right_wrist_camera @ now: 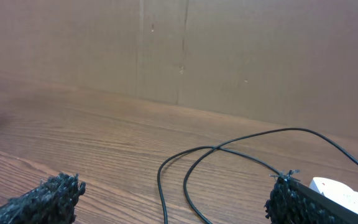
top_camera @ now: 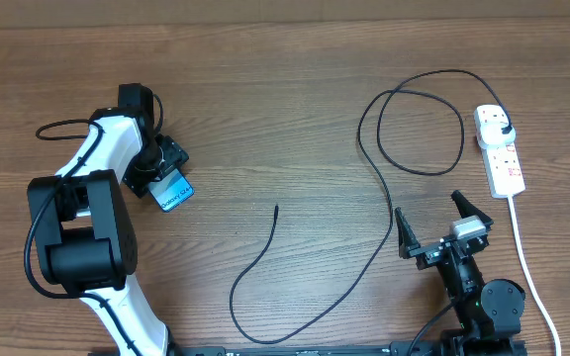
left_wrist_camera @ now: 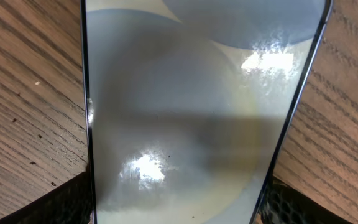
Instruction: Plug charger to phone and switch on socket
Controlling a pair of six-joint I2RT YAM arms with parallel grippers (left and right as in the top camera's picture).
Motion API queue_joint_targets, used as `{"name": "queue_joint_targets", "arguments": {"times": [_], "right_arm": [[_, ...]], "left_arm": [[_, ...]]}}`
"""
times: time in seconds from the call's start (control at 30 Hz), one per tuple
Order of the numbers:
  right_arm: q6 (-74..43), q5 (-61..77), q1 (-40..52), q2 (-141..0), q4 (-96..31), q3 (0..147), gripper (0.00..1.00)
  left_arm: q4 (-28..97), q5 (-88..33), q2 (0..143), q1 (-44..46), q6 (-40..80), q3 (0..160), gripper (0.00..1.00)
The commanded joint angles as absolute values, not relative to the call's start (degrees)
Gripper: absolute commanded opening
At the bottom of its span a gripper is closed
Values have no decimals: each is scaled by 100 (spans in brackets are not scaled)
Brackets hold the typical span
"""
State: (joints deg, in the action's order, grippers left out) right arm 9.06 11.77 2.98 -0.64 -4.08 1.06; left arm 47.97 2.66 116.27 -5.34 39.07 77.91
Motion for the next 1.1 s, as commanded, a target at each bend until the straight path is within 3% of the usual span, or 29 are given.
{"name": "queue_joint_targets", "arguments": {"times": [0.0,0.2,0.43,0.5,0.6,0.7,0.73,1.07], "right_arm": [[930,1144,261,-16,-377,45,100],[930,1144,261,-16,-379,45,100],[930,1144,261,-16,-377,45,100],[930,1144,261,-16,-377,45,100],[930,1144,261,-16,-377,45,100],[930,1144,261,-16,-377,45,100],[930,1144,261,-16,-377,45,100],[930,1144,261,-16,-377,45,100]], "left_arm": [[4816,401,11749,-523,3983,7738,80],[4816,401,11749,-523,3986,7738,77],[4823,399,11749,-523,3983,7738,65],[4827,399,11749,-523,3983,7738,48],[4825,399,11749,-523,3986,7738,33],[4818,353,11749,-523,3986,7738,7],[4814,340,11749,-523,3986,7738,4],[4823,311,11745,-523,3920,7813,4]]}}
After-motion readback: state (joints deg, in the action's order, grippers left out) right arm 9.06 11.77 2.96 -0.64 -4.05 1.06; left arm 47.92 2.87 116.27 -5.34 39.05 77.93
